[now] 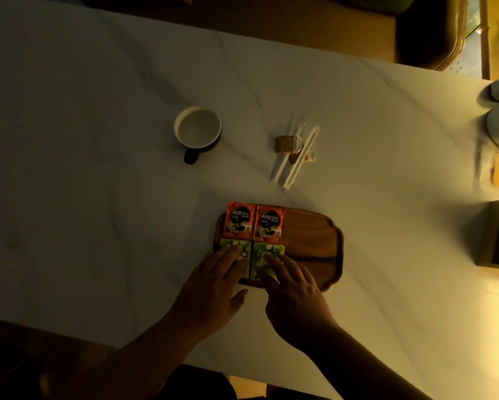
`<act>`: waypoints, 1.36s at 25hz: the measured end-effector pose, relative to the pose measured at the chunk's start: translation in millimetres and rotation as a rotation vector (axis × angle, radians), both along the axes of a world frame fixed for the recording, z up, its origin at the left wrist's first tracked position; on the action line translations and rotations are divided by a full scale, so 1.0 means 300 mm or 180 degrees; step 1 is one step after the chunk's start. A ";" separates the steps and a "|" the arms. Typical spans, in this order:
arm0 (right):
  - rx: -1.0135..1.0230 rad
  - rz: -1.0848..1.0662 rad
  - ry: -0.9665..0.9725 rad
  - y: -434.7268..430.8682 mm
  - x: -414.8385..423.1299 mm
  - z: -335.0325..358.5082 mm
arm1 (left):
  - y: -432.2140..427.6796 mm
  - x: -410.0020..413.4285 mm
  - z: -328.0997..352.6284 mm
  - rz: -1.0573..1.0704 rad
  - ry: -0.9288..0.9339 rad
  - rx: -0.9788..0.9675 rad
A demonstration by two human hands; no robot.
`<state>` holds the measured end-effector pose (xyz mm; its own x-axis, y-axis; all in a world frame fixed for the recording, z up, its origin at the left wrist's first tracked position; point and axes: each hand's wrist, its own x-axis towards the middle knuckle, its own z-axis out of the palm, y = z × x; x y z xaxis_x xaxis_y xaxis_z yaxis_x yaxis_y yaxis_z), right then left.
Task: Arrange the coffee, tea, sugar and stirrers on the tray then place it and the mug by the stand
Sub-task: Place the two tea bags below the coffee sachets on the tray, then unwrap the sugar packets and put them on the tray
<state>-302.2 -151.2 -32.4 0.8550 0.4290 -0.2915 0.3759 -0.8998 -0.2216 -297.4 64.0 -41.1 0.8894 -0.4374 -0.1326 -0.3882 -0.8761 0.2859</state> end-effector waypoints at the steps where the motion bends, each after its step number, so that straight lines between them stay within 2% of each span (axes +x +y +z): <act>1: -0.0014 0.0000 0.0021 -0.002 0.002 -0.001 | 0.001 0.003 0.001 -0.0015 0.0015 0.0013; 4: 0.0031 -0.0035 0.0045 -0.004 0.010 0.010 | -0.002 0.019 0.013 -0.0020 0.0018 0.0006; 8: 0.0335 -0.0396 -0.0194 -0.008 0.080 0.061 | -0.021 0.084 0.067 0.0043 -0.0287 -0.0445; 10: 0.0515 -0.0989 -0.0134 -0.029 0.196 0.087 | -0.051 0.176 0.102 0.0243 -0.0313 -0.0544; 14: 0.1406 -0.2587 0.0480 -0.104 0.496 0.099 | -0.145 0.447 0.130 0.1042 0.0274 -0.0654; 17: 0.1676 -0.3222 0.0447 -0.156 0.685 0.087 | -0.221 0.648 0.108 0.1252 0.0298 -0.0763; 24: 0.1487 -0.3279 0.0768 -0.211 0.897 0.024 | -0.343 0.957 0.049 0.1154 0.0546 -0.0613; 29: 0.1388 -0.3250 0.0881 -0.207 0.937 0.003 | -0.354 1.021 0.039 0.0907 0.0560 -0.0306; 34: 0.1418 -0.3157 0.0886 -0.205 0.938 0.022 | -0.355 1.029 0.048 0.0971 0.0303 -0.0391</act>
